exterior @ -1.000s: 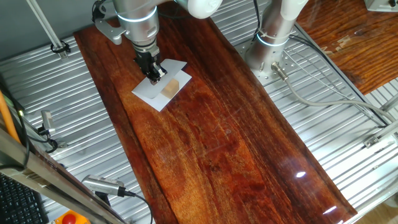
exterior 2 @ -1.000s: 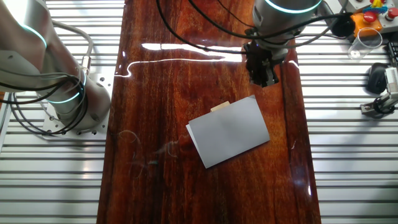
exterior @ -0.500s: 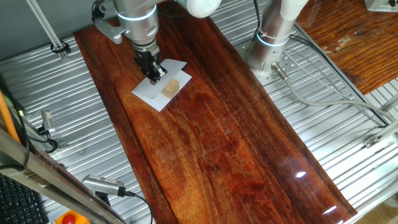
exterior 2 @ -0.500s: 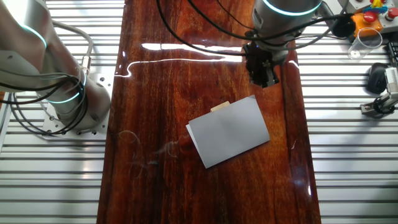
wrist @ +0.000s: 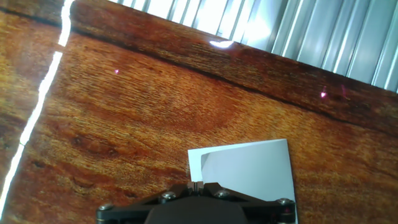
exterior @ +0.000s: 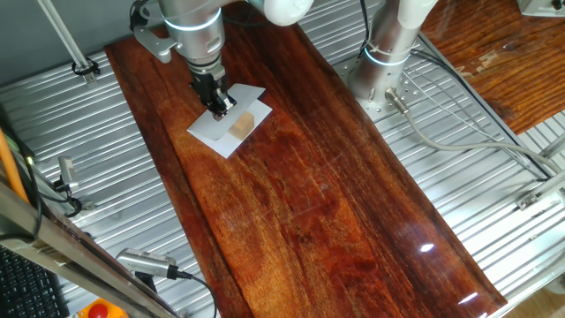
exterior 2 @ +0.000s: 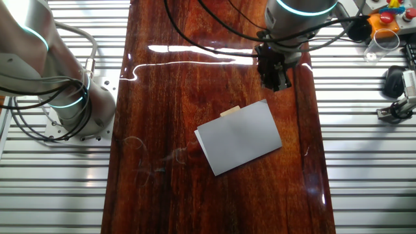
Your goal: Unfold a piece of paper
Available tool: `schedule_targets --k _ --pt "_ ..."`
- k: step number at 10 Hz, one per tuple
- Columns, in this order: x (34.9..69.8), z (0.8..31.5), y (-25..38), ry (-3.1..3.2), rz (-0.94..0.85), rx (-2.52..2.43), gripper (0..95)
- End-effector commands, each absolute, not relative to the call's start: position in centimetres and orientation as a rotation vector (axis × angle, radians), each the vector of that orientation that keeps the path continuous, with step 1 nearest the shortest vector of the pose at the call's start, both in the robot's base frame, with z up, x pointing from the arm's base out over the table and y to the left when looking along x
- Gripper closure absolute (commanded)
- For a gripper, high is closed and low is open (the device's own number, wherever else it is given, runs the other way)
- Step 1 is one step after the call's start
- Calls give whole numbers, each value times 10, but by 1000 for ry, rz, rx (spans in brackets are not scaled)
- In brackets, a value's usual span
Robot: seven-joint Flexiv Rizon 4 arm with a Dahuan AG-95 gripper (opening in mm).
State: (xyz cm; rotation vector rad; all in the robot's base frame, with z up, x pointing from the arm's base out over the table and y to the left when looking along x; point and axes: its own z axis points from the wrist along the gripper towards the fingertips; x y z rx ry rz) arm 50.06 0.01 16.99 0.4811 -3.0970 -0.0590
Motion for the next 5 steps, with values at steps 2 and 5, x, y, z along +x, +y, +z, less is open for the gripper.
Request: schedule_targets --k 2,5 --pt "500 167 -1 -3100 -72 489 950" --pt "502 148 -7 -3100 -71 496 950"
